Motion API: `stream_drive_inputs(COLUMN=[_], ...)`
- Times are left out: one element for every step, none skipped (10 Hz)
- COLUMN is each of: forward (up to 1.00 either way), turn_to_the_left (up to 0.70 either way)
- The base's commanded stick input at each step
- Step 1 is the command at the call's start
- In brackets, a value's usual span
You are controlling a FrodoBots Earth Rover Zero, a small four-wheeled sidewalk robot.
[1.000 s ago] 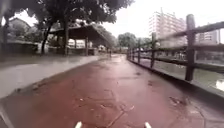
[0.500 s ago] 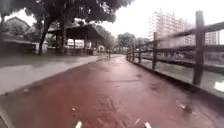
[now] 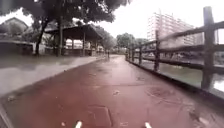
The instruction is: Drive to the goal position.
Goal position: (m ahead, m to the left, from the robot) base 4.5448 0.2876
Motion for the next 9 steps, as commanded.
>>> stream_drive_inputs(forward=[0.5, 0.5, 0.5, 0.5, 0.5, 0.5, 0.5, 0.5, 0.5], turn_to_the_left=[0.0, 0.0, 0.0, 0.0, 0.0, 0.0, 0.0, 0.0, 0.0])
